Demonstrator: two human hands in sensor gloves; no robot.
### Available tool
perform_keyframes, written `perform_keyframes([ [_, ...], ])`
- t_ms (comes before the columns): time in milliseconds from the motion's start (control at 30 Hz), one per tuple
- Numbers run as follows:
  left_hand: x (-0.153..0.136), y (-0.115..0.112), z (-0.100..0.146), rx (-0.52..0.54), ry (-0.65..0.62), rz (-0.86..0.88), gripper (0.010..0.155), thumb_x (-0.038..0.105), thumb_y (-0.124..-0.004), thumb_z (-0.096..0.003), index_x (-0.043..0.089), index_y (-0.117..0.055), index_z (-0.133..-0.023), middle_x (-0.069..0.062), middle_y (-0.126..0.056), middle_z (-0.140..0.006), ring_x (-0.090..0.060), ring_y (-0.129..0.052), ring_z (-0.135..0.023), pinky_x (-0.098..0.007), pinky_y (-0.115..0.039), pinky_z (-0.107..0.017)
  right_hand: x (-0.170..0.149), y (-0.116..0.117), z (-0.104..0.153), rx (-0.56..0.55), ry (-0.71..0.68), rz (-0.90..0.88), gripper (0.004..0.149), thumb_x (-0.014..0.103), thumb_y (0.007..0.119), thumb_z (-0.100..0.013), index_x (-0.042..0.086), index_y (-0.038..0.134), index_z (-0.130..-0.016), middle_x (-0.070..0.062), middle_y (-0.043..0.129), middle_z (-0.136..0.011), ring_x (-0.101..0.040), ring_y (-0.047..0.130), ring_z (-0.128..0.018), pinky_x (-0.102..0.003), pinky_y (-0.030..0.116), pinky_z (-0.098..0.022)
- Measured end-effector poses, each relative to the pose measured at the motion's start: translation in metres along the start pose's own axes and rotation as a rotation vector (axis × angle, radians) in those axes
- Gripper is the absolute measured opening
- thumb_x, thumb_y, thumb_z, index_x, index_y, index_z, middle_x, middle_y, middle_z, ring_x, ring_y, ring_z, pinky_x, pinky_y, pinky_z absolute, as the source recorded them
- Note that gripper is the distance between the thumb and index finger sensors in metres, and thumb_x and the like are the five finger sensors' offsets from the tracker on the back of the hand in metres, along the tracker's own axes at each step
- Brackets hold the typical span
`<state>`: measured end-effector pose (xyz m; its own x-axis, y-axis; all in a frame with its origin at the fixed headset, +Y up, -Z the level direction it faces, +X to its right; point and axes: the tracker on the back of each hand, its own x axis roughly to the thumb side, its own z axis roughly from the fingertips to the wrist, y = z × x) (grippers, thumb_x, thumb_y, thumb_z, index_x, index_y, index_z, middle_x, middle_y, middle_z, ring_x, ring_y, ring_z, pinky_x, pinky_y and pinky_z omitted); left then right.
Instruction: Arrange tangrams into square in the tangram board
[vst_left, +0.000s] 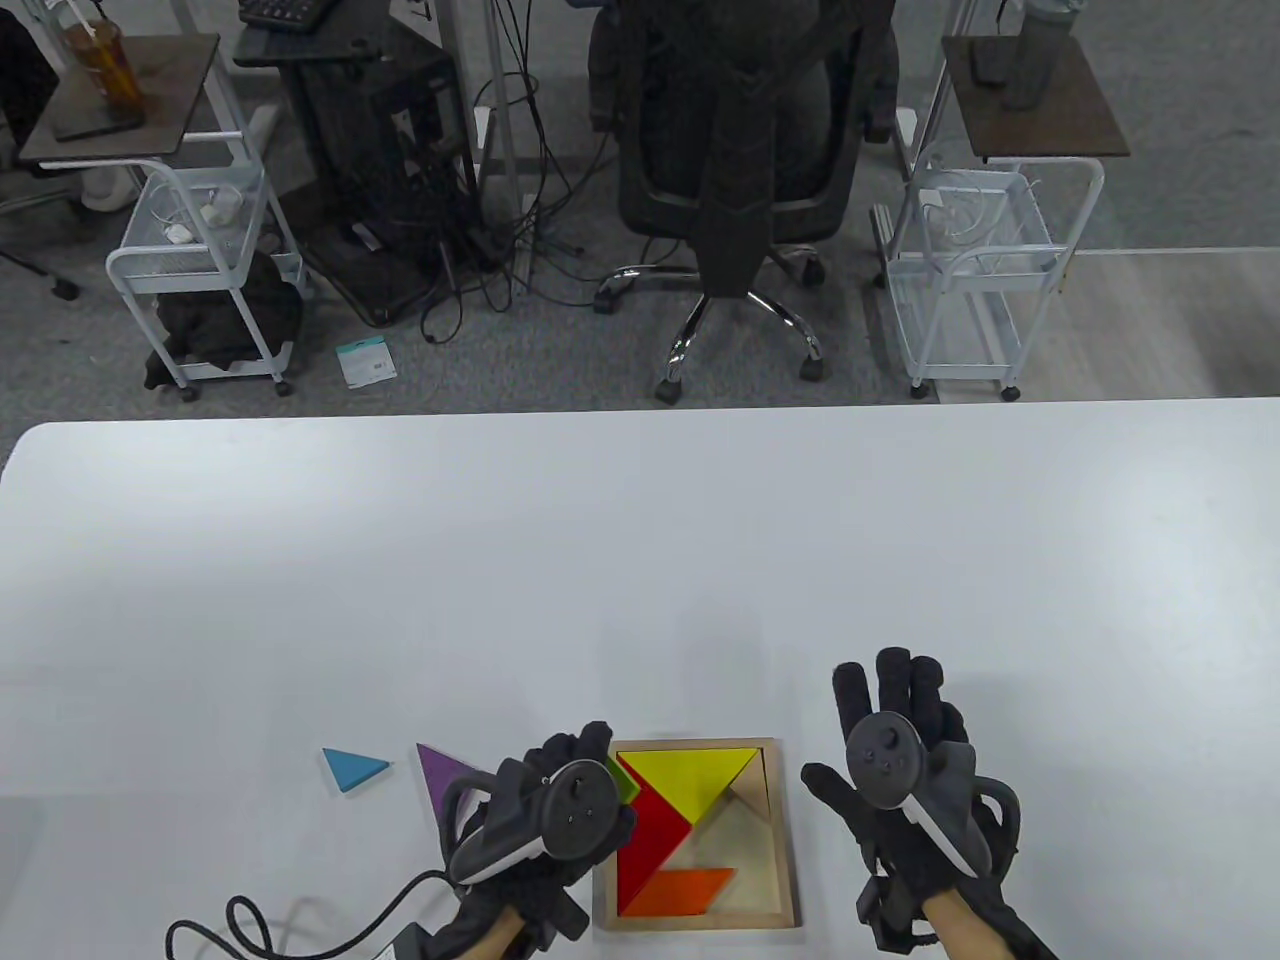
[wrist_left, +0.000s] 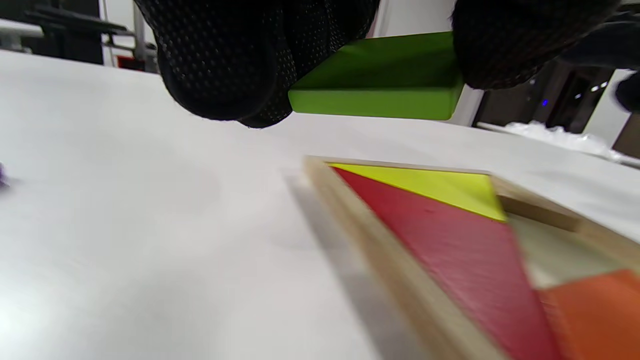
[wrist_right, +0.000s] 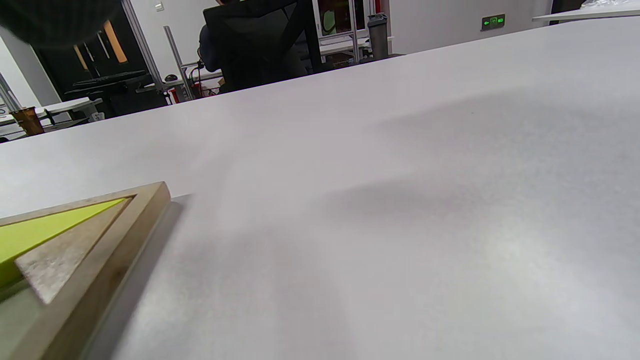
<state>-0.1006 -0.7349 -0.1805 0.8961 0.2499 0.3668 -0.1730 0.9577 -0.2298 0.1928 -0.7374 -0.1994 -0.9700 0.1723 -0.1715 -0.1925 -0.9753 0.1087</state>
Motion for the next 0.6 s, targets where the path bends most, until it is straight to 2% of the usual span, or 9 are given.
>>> perform_keyframes([
  [167,0.017,-0.008,0.005,0.007,0.011,0.027,0.081,0.055,-0.075,-0.0479,0.003,-0.054,-0.106,-0.028,-0.077,-0.088,-0.04,-0.095,-0.062,-0.035,-0.094,-0.046,0.001,0.0,0.001,-0.009,-0.011,-0.002,0.09,0.063,0.065,-0.031,0.05,0.009,-0.1,0.013,-0.018,-0.105,-0.016,-0.02,-0.101,-0.045,0.011,-0.086],
  [367,0.039,-0.015,-0.004,-0.032,0.027,0.05,0.08,0.056,-0.075,-0.0485,0.001,-0.057,-0.104,-0.029,-0.079,-0.085,-0.04,-0.097,-0.058,-0.034,-0.096,-0.042,0.002,0.001,0.002,-0.016,-0.011,0.007,0.09,0.063,0.065,-0.031,0.05,0.009,-0.1,0.013,-0.019,-0.105,-0.016,-0.02,-0.101,-0.045,0.011,-0.086],
  [600,0.099,-0.029,-0.031,-0.079,0.024,-0.166,0.082,0.057,-0.073,-0.0488,-0.003,-0.059,-0.102,-0.029,-0.083,-0.082,-0.037,-0.1,-0.054,-0.031,-0.098,-0.039,-0.003,-0.001,0.001,-0.018,0.015,-0.008,0.09,0.063,0.065,-0.032,0.05,0.008,-0.1,0.013,-0.019,-0.105,-0.016,-0.02,-0.101,-0.045,0.011,-0.086],
])
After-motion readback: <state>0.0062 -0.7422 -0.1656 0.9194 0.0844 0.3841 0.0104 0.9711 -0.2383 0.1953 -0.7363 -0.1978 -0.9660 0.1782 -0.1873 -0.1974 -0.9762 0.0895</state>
